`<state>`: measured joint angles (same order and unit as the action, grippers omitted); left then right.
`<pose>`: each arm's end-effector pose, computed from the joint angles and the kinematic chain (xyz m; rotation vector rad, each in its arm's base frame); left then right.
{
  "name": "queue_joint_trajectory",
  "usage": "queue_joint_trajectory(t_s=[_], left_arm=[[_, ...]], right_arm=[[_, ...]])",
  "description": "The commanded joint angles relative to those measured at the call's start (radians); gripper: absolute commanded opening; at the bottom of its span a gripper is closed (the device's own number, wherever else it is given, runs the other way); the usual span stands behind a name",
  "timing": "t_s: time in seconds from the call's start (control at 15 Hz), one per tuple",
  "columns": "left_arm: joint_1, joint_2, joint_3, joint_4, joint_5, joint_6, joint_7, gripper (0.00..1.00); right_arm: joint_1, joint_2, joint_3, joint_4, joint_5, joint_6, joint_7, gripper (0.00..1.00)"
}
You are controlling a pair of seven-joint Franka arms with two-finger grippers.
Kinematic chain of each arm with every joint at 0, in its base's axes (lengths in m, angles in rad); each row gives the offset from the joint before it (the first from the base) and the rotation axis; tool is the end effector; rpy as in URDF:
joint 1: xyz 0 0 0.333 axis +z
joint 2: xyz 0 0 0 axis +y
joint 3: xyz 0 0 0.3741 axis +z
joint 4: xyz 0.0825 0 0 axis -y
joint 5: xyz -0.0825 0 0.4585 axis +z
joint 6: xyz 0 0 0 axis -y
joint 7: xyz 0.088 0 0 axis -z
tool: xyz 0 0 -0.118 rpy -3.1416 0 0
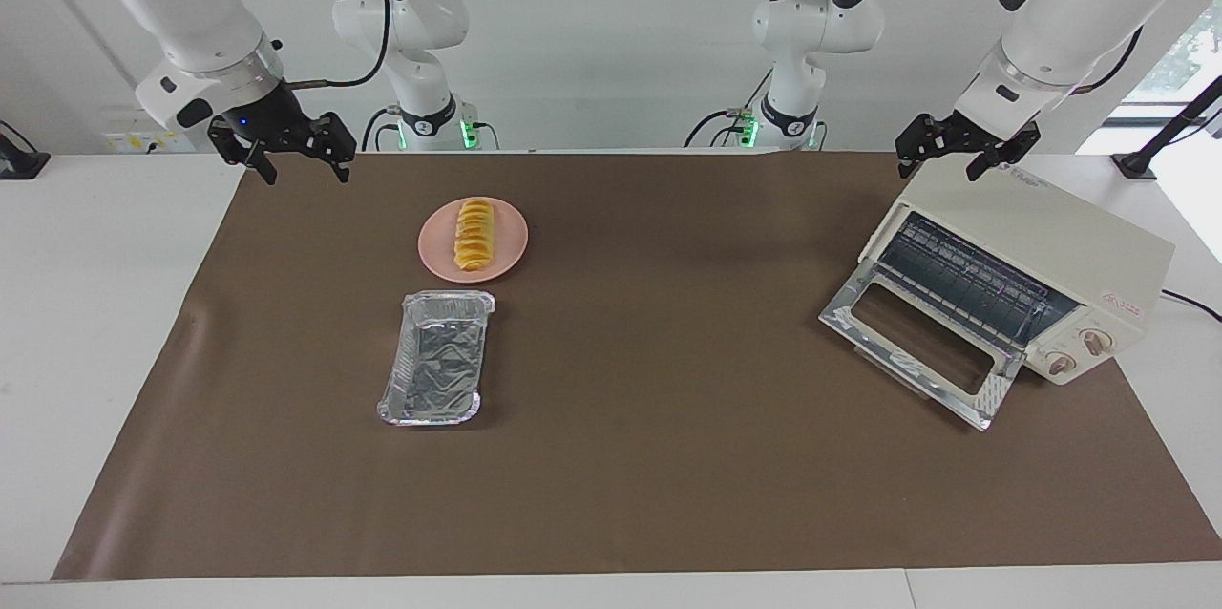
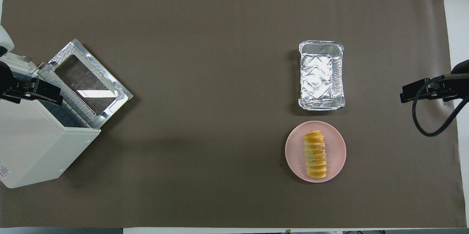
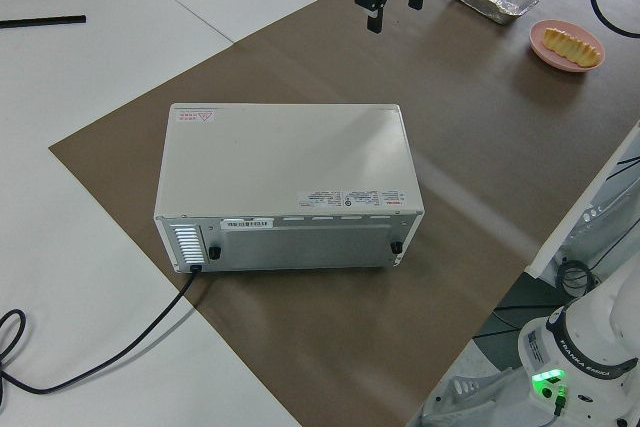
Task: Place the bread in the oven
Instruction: 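Reach the right gripper toward the bread slices on the pink plate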
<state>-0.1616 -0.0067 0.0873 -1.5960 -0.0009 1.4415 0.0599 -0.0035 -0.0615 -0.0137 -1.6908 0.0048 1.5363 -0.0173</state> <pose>0.6079 -0.0452 0.6520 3.1255 -0.2102 -0.2320 0.5985 -0.0100 0.6413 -3.1310 -0.0002 0.1455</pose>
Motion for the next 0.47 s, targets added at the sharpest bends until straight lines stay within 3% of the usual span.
queue_joint_trajectory(t_s=[0.0,0.4], left_arm=[[0.004,-0.030,0.002,-0.033,-0.013,0.019,0.005,1.00],[0.004,-0.030,0.002,-0.033,-0.013,0.019,0.005,1.00]], right_arm=[[-0.013,-0.003,0.008,0.002,-0.019,-0.018,-0.026,1.00],[-0.004,-0.054,0.009,-0.102,-0.008,-0.004,-0.052,1.00]])
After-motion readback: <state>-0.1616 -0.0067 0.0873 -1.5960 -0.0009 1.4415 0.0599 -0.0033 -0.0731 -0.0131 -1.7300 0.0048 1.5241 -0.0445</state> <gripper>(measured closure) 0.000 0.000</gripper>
